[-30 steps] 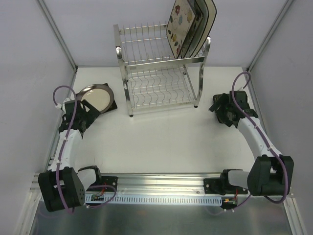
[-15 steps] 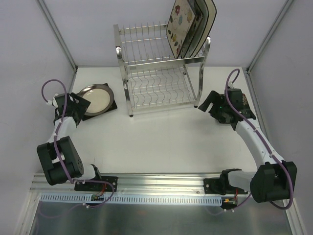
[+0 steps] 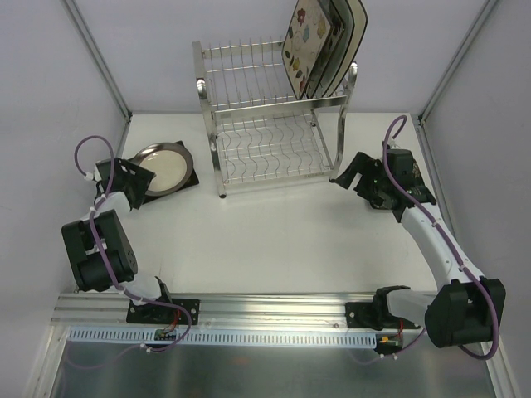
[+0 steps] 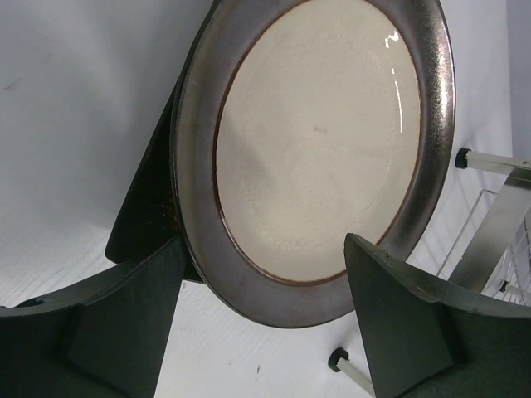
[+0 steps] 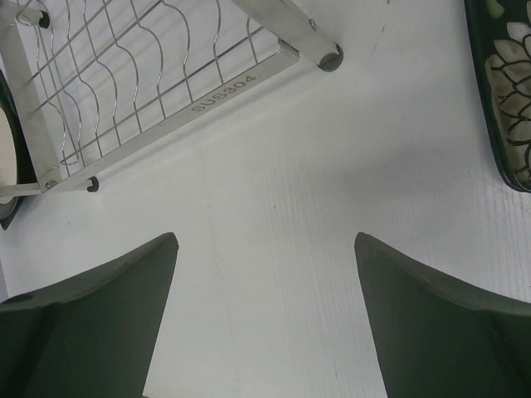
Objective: Load the plates into the dish rack
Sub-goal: Grab a plate with the left arm
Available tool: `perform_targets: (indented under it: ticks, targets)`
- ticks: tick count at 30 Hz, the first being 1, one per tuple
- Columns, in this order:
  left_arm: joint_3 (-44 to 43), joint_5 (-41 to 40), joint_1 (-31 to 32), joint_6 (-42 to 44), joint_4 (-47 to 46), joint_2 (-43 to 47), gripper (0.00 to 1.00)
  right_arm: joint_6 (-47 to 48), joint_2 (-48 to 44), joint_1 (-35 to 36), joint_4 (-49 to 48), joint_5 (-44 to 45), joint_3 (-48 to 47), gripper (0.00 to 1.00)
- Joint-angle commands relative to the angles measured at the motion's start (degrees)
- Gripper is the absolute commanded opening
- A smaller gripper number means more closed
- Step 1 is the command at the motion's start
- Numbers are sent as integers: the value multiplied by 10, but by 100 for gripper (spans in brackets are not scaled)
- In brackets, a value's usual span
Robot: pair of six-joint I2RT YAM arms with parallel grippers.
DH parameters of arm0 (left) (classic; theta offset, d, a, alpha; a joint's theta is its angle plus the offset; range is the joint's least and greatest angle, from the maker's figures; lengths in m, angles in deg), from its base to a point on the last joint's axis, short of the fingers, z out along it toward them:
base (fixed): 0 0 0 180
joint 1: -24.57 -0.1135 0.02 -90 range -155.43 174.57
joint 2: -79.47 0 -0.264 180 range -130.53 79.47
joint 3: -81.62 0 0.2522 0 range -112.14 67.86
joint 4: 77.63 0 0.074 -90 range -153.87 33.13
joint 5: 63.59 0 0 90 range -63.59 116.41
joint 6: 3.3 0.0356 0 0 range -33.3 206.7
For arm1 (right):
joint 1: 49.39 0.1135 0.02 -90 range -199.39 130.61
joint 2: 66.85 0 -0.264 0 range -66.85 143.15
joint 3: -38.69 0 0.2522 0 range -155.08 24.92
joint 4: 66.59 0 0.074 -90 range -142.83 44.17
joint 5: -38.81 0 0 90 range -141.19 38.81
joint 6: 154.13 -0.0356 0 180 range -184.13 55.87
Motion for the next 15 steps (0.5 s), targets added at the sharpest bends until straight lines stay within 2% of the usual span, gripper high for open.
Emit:
perform_targets:
  ticks: [1, 5, 9, 15]
  targets:
    - [5, 3, -5, -16, -37, -9, 77, 14, -17, 4, -17, -8, -12, 92]
    - [13, 5, -6, -36, -53, -28, 79, 17, -15, 4, -15, -6, -15, 92]
    - [49, 4, -6, -72, -127, -38, 79, 19, -15, 4, -15, -3, -15, 92]
    - [65, 15, -6, -102, -180, -72, 82, 19, -14, 4, -18, -1, -14, 92]
